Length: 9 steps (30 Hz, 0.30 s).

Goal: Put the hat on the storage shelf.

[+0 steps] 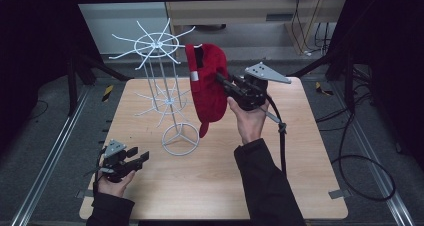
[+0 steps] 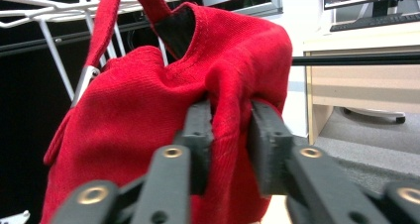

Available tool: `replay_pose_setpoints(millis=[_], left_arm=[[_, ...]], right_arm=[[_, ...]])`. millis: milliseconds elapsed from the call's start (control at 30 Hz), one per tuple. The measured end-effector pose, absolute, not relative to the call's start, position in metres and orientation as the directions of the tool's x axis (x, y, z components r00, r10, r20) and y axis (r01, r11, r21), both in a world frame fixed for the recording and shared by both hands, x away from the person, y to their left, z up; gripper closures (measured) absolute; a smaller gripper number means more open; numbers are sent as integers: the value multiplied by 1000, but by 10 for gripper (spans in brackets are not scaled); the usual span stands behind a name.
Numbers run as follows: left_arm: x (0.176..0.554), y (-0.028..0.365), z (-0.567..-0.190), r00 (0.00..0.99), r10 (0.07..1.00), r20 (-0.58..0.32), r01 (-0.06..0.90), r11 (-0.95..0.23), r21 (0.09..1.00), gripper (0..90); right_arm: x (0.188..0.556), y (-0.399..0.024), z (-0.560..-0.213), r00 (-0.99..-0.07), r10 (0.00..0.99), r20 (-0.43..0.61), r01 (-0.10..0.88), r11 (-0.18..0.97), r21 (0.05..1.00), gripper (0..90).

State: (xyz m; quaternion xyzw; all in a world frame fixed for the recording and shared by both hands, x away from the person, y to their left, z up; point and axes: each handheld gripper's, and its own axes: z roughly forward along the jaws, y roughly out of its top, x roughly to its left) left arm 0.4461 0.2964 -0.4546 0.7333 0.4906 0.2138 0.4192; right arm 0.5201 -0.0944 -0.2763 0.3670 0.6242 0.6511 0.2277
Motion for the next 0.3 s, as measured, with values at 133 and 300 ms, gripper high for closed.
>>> replay_pose_setpoints(millis=[133,300], left_arm=[[446,297,-455,424,900,-100,541,-163,825,453],[447,299,-454,420,901,-106,535,-151,831,434]], right_arm=[[510,-108,-274,-623,761,180,113,-141,984,483],[489,-141,-280,-591,787,178,74,-167,983,352]])
